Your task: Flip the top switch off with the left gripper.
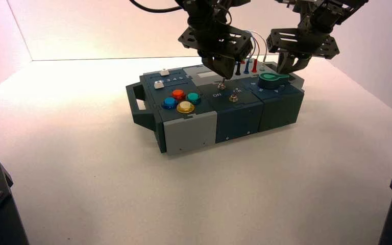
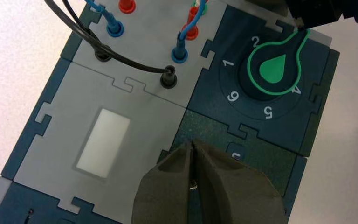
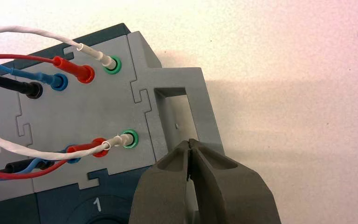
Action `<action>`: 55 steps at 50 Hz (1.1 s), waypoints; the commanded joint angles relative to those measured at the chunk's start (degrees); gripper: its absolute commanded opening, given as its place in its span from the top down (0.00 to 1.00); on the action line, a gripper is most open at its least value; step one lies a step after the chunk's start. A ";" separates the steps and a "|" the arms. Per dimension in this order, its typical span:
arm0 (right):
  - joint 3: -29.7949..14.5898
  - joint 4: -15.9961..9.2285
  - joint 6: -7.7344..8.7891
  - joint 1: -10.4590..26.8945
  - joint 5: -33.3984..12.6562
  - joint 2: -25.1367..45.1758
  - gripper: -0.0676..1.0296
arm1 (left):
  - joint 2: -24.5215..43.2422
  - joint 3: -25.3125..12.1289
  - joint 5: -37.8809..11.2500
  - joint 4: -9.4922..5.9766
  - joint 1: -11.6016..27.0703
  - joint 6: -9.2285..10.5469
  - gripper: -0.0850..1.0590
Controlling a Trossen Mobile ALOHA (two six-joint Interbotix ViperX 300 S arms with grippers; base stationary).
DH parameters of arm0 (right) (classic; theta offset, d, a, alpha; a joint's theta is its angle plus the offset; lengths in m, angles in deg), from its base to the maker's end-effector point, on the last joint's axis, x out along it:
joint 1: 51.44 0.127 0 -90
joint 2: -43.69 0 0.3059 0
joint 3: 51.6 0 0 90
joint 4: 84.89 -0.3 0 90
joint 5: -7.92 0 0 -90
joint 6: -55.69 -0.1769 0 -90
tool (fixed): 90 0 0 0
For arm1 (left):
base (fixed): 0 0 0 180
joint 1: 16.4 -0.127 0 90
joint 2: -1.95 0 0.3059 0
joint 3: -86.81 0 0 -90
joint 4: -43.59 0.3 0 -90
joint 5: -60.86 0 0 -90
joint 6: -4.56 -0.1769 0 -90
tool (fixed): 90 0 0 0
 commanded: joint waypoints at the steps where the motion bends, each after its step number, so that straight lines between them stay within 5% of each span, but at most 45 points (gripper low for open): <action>1: -0.18 -0.09 -0.09 -0.44 -0.26 -0.09 0.96 | -2.02 0.18 0.09 0.18 0.00 -0.18 0.95; 45: -0.09 -0.09 -0.09 -0.44 -0.53 0.00 0.96 | -3.87 2.81 0.18 -0.26 -0.62 0.00 0.95; 55: -0.18 0.00 -0.09 -0.44 -0.53 0.00 0.96 | -3.78 1.58 -3.16 -0.09 -0.53 -2.55 0.95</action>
